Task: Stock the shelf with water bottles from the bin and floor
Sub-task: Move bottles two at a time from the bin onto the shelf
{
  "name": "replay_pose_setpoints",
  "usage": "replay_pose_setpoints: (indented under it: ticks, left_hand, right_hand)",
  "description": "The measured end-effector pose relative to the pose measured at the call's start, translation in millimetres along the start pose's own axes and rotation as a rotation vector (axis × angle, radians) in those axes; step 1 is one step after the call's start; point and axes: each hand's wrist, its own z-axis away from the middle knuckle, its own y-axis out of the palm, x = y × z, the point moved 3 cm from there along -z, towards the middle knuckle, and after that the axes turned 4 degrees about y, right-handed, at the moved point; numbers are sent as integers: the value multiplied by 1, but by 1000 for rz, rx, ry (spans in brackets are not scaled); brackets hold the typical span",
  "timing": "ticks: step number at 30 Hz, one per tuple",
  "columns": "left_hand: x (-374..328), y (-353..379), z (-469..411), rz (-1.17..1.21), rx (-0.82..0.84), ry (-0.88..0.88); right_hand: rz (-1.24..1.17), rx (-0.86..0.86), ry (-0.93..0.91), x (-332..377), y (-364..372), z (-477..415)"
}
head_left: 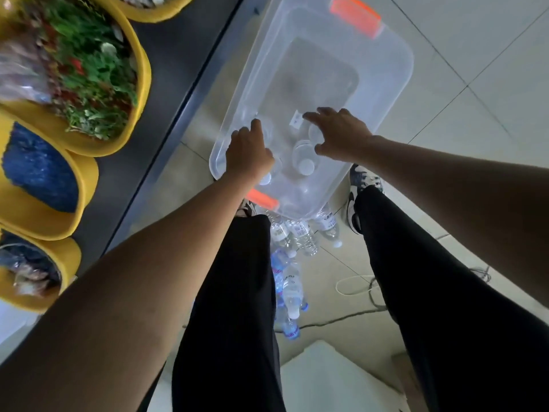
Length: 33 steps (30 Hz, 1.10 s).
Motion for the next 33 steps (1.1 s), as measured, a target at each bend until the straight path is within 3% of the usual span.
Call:
replay_pose_setpoints:
  ticks: [5, 16, 24, 33]
  left_hand:
    - [16, 11, -22, 287, -59, -76]
    - [-21, -37, 10, 326, -107, 11]
    - [-102, -165, 135, 487, -268, 85]
    - [-198, -359, 292, 692, -594, 205]
  right_hand:
    - [-39, 51, 62, -6, 11, -18]
    - [-343, -94, 141, 5, -45, 27]
    - [-402, -262, 65, 46, -168, 183]
    - [-579, -755, -113, 101, -327, 421]
